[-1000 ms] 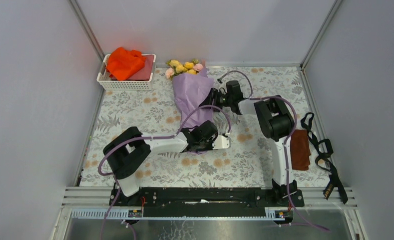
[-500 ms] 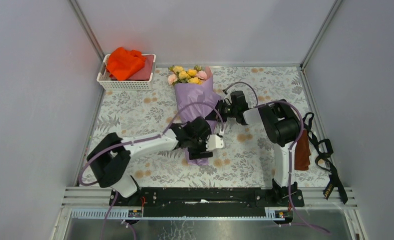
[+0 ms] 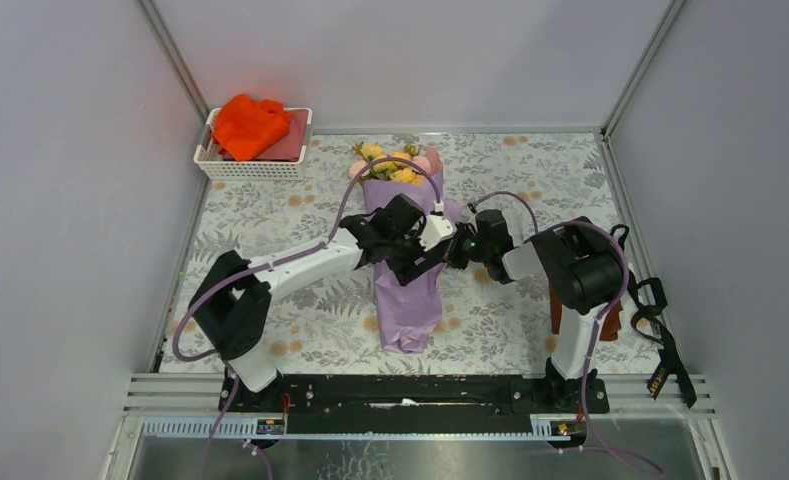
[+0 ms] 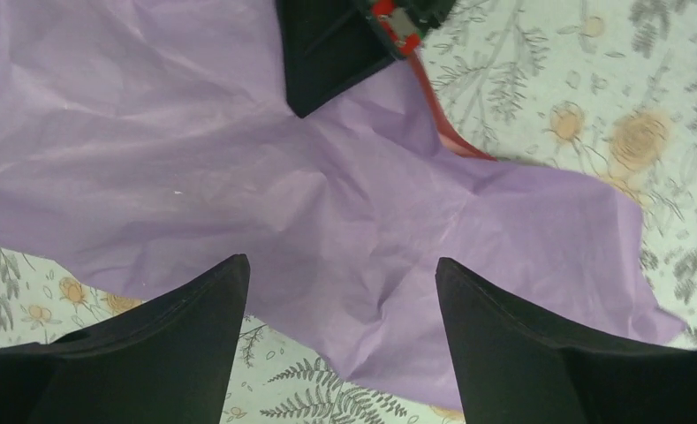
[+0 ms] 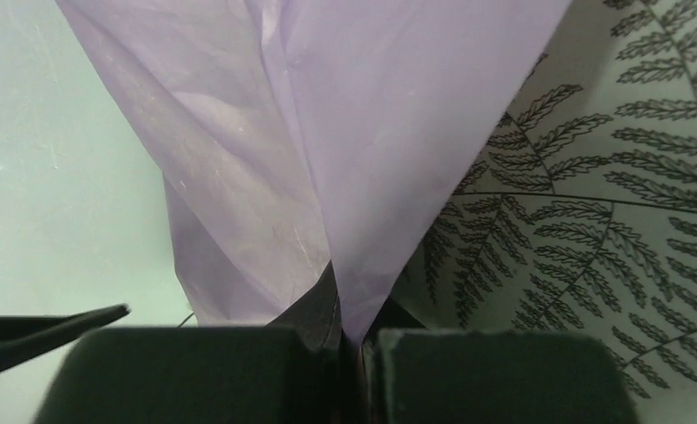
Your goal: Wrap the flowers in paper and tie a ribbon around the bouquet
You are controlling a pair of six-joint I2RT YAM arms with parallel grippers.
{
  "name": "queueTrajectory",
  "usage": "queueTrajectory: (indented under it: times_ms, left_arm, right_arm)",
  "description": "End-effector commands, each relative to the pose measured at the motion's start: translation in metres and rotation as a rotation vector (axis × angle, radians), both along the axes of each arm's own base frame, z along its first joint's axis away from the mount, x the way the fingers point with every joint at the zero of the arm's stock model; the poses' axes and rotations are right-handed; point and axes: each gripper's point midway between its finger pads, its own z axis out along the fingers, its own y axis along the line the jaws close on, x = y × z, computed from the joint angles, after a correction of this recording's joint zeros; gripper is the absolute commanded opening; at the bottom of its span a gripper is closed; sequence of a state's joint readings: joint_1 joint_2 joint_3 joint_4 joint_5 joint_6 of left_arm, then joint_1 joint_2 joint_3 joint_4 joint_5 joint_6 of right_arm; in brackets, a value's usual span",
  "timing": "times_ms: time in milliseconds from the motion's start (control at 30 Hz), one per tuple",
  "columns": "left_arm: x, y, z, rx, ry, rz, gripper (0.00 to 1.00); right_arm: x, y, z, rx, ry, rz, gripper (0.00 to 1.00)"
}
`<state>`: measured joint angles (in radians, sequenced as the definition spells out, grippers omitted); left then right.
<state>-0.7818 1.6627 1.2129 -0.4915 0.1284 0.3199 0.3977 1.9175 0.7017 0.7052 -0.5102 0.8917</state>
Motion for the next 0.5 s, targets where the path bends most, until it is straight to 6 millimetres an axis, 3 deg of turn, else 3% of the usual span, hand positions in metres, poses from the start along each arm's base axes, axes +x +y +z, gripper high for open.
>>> queueTrajectory:
  times_ms: [0,67,167,267,367,467]
  left_arm:
    - [0.054,0.016,0.012,-0.028,-0.086,0.264,0.86]
    - [0.07,0.034,0.012,-0.082,-0.029,0.359,0.87]
    - [0.071,0.043,0.009,-0.086,-0.05,0.354,0.93]
    - [0.051,0.025,0.002,-0.1,-0.074,0.247,0.89]
    - [0.028,0.001,-0.007,-0.007,-0.213,0.095,0.86]
    - [0.013,-0.007,-0.035,0.118,-0.358,-0.055,0.86]
  right_arm:
    - [0.02,0.005,0.037,0.043,-0.122,-0.064,0.0]
    - [0.019,0.003,0.035,0.008,-0.126,-0.049,0.0]
    - [0.014,0.003,0.026,-0.014,-0.107,-0.025,0.0]
    - [0.012,0.005,0.021,-0.01,-0.093,-0.008,0.0]
    - [0.012,0.003,0.019,-0.038,-0.089,0.007,0.04]
    - [0.013,0.003,0.023,-0.075,-0.1,0.038,0.11]
